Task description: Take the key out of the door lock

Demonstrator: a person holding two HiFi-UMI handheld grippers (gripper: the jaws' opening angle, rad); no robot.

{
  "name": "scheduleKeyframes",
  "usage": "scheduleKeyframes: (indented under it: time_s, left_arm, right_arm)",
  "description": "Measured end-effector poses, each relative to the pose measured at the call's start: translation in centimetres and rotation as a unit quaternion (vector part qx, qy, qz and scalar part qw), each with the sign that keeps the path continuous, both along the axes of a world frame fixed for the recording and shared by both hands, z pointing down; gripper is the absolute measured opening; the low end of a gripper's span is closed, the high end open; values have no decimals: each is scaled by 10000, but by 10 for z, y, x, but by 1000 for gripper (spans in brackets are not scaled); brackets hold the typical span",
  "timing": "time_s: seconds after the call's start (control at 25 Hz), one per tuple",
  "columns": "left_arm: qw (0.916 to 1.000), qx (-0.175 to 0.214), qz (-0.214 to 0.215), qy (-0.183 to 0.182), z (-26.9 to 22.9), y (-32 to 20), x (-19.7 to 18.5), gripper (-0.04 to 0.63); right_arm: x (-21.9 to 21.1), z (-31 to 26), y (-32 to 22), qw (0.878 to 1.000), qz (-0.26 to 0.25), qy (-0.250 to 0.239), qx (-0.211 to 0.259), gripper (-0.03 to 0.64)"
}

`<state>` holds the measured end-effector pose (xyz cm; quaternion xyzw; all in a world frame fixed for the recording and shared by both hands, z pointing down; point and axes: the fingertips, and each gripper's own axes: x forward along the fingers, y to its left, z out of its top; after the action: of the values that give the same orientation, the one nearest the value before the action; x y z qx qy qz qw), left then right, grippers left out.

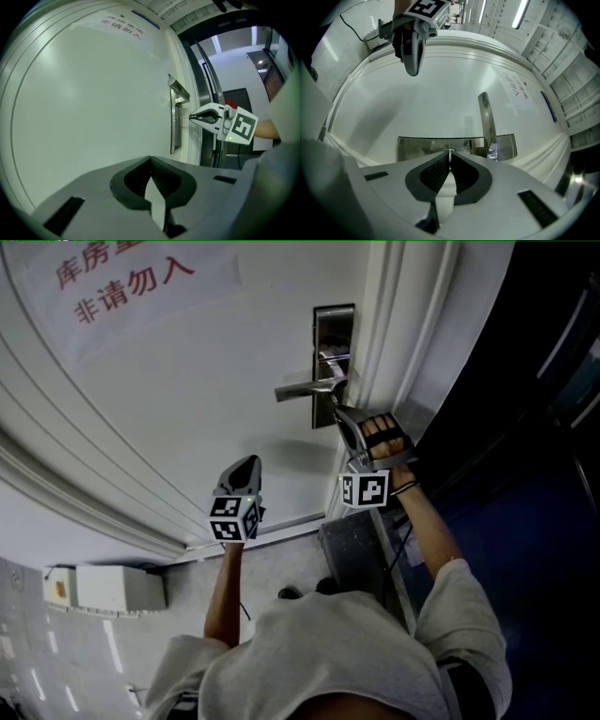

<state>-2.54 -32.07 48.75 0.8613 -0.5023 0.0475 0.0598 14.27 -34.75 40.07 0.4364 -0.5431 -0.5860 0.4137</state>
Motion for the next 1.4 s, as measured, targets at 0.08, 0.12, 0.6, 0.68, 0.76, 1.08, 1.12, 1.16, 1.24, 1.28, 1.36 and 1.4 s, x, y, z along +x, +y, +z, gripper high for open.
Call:
scheduleKeyframes:
  time_s: [0.08,0.12,0.6,0.68,0.76,1.08,1.12,1.16,1.24,1.28,1.36,1.4]
  left_arm:
    - [10000,13,29,-3,-1,1,3,18]
    - [10000,15,47,0,-1,2,5,18]
    - [10000,84,-34,35,-10,4,2,18]
    - [9999,85,-60,30,-11,3,0,18]
    - [9999,92,-81,15,-11,1,-1,18]
    - [9999,81,-101,-2,-8,-1,1,18]
    - [9999,76,-110,-2,-8,-1,1,18]
    - [9999,71,-118,0,-7,-1,1,18]
    - [9999,59,-126,12,-6,-2,1,18]
    - [9999,50,-129,23,-6,-2,1,18]
    - [9999,29,-136,44,-4,-3,0,18]
    - [9999,18,-139,51,-4,-3,0,18]
  right_arm:
    - [2,0,7,10000,-19,-66,-14,29]
    - [2,-1,9,9999,-29,-96,-23,30]
    - [9,-4,31,9569,-457,-2652,-1090,31]
    - [13,-3,33,9266,-523,-3451,-1398,31]
    - [16,1,35,8877,-600,-4239,-1692,31]
    - [50,24,40,7474,-650,-6306,-1988,29]
    - [52,28,41,7406,-617,-6389,-1989,31]
    - [53,32,42,7370,-570,-6432,-1995,31]
    - [55,41,44,7367,-471,-6434,-2028,31]
    - [55,44,44,7379,-433,-6416,-2049,31]
    - [55,48,44,7393,-383,-6395,-2074,29]
    - [56,48,43,7394,-369,-6394,-2075,30]
